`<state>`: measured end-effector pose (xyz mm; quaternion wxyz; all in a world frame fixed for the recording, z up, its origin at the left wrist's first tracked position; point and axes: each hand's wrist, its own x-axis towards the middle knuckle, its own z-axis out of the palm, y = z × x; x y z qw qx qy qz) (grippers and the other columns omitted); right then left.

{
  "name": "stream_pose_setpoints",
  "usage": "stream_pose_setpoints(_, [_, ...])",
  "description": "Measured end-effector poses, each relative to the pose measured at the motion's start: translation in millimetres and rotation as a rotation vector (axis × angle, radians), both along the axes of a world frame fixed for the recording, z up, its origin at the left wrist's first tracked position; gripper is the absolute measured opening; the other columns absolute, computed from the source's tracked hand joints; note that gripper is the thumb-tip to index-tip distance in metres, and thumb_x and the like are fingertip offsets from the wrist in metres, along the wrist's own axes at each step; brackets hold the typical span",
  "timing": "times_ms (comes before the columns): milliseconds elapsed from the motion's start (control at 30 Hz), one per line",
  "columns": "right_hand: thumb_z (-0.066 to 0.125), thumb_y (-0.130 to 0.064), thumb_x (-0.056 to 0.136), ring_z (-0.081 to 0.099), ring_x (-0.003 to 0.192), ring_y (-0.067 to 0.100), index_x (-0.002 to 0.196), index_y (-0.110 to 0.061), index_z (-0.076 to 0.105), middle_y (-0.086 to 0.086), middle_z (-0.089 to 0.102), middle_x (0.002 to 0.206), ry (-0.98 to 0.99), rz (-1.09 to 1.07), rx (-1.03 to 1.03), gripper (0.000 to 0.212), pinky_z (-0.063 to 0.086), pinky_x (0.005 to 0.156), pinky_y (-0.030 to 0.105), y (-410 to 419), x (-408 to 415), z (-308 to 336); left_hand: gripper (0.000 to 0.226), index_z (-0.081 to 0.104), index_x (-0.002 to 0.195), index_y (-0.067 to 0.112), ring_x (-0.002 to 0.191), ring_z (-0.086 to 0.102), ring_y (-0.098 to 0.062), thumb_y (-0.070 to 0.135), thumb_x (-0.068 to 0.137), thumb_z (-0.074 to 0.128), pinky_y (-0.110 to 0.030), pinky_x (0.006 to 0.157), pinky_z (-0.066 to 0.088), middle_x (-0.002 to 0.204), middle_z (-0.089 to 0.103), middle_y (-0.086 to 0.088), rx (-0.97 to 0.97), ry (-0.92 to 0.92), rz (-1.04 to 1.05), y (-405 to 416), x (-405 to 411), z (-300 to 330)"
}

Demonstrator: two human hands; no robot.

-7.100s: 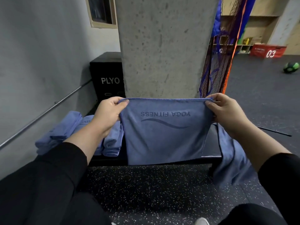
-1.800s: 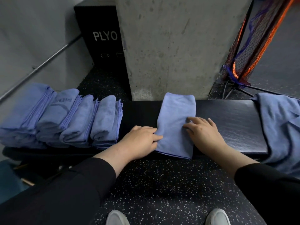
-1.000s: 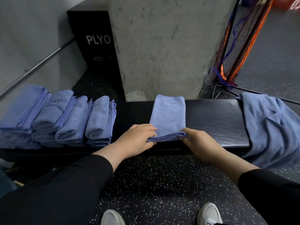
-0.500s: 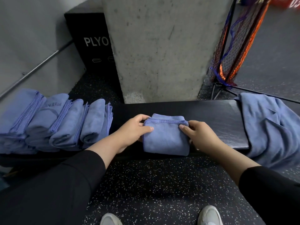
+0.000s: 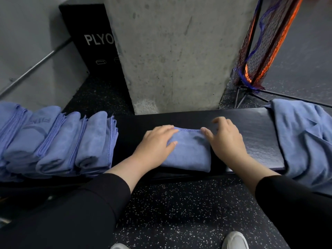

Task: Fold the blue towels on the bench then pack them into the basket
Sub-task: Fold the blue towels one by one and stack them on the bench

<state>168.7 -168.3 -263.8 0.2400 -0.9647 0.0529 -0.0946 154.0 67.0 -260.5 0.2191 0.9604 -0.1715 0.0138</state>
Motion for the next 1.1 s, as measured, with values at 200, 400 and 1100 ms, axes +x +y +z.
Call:
stream_pose_setpoints(200, [0.045, -0.037, 0.097, 0.059, 0.120, 0.026, 0.124, -0.017, 0.064, 0.001, 0.060, 0.135, -0.240, 0.466, -0.083, 0.039, 0.050, 0.094, 0.048, 17.2, -23.4, -1.1, 0.050, 0.037, 0.155, 0.028, 0.154, 0.009, -0.006, 0.042, 0.107, 0.039, -0.037, 0.125, 0.006, 0.167, 0.020, 0.011, 0.212, 0.068, -0.107, -6.8, -3.4, -10.8])
stream_pose_setpoints(400, [0.000, -0.080, 0.086, -0.010, 0.152, 0.001, 0.161, -0.032, 0.003, -0.019, -0.008, 0.166, 0.297, 0.545, -0.283, 0.089, 0.002, 0.125, 0.046, 4.7, -32.7, -27.0, 0.061, 0.008, 0.162, 0.028, 0.152, -0.012, 0.002, 0.048, 0.107, 0.025, -0.044, 0.126, -0.003, 0.168, -0.005, 0.017, 0.276, 0.202, -0.129, 0.4, -3.6, -16.0])
stream_pose_setpoints(1100, [0.050, -0.050, 0.091, 0.049, 0.127, 0.004, 0.124, -0.029, 0.057, -0.020, 0.052, 0.138, -0.012, 0.639, -0.151, 0.040, 0.037, 0.111, 0.047, -16.6, -60.0, -17.5, 0.086, 0.039, 0.153, 0.036, 0.151, 0.021, -0.007, 0.083, 0.081, 0.029, -0.034, 0.125, 0.009, 0.164, 0.029, 0.012, 0.225, 0.114, -0.225, 24.6, -24.6, -4.1])
